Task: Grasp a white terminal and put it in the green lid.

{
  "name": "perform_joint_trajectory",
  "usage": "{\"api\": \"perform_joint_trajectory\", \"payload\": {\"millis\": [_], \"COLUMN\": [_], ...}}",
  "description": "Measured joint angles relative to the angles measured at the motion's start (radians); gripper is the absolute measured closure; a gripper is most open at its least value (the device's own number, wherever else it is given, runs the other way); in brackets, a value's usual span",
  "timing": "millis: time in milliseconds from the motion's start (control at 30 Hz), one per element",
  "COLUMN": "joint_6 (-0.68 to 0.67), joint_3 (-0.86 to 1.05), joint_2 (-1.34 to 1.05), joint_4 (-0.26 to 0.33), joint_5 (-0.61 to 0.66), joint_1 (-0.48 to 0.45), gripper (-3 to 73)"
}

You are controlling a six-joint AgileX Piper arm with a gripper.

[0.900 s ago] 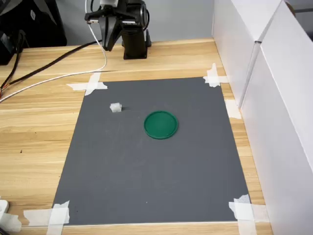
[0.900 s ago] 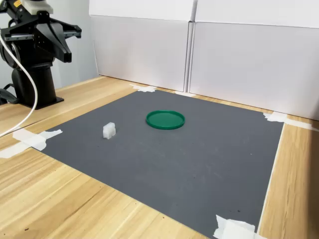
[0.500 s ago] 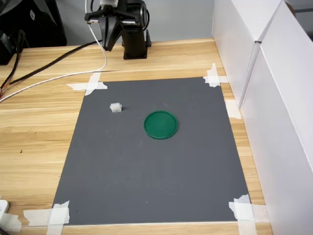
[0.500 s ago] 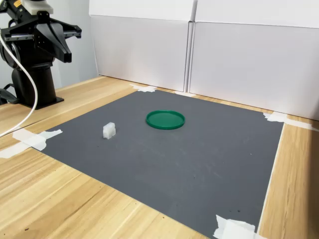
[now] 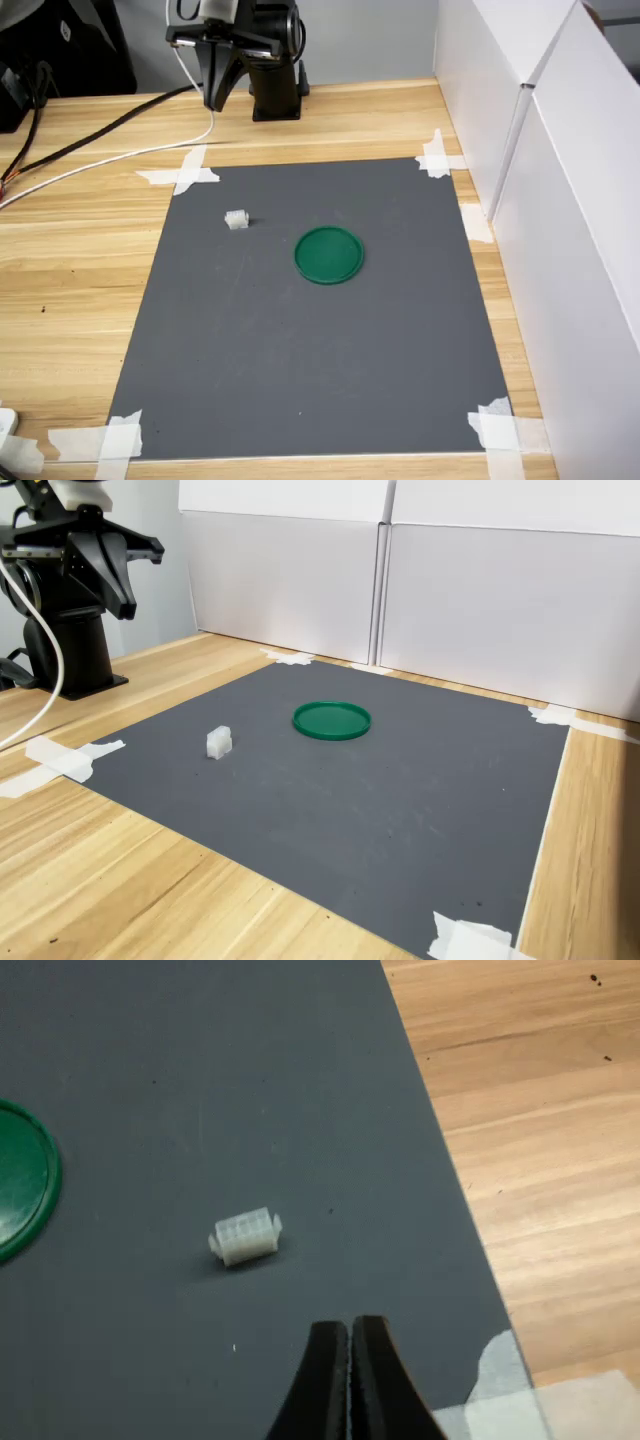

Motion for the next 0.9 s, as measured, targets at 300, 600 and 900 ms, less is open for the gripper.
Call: {"api": "perform_joint_trajectory", "payload": {"millis": [300,600,900], "joint_6": [-0.018,-0.299,-0.778], "joint_3": [-0.261,-0.403,-0.518], "joint_2": [0.301,0.562,0.715], "joint_4": [0.0,0.004,0.182], "joint_5": [0.0,0.072,0.178], "joint_1": [0.0,0.0,0.0], "gripper": [71.1,71.1,71.1]}}
